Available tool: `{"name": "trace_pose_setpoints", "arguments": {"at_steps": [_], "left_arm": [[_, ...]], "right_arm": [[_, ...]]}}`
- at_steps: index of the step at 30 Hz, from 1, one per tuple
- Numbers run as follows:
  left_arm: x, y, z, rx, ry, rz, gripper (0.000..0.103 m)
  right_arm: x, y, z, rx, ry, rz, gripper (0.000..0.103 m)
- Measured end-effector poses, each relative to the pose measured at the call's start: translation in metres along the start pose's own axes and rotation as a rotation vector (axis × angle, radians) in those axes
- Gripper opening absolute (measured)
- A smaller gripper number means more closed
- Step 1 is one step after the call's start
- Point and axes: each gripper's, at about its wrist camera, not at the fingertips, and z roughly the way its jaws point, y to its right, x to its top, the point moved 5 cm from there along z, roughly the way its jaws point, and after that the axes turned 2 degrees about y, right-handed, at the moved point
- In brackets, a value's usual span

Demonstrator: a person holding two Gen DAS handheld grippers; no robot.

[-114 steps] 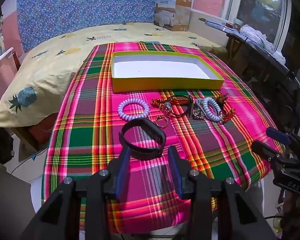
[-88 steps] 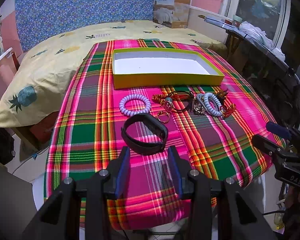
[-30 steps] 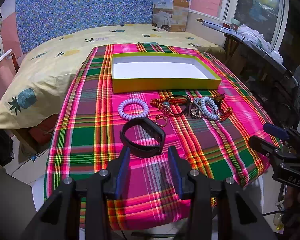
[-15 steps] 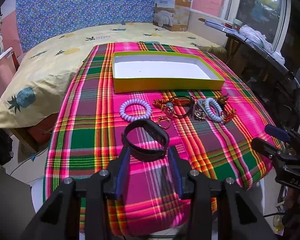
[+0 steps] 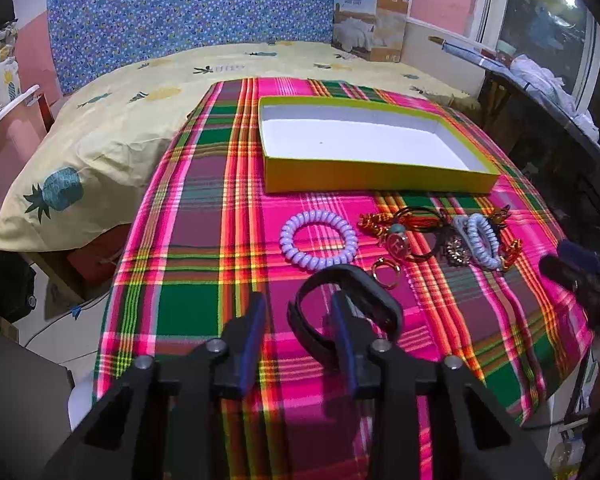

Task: Organize jewelry
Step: 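Grasp the black watch band with the left gripper while the right gripper grasps the amber beaded pendant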

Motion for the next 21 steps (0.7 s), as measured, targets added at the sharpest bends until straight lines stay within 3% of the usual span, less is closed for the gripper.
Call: {"name": "trace_pose_setpoints", "arguments": {"at_steps": [4, 19, 21], "left_arm": [[-0.001, 0.001, 0.007, 0.009, -0.013, 0.007, 0.024], [0.006, 0.005, 0.017, 0.038, -0.011, 0.057, 0.015], [0.006, 0.006, 0.018, 0.039, -0.010, 0.060, 0.015]], "right_arm": [[0.010, 0.015, 0.018, 0.002, -0.010, 0.032, 0.057], [0.028, 0.034, 0.072, 0.052, -0.084, 0.119, 0.051], [0.029, 0.035, 0.077, 0.053, -0.091, 0.123, 0.047]]}}
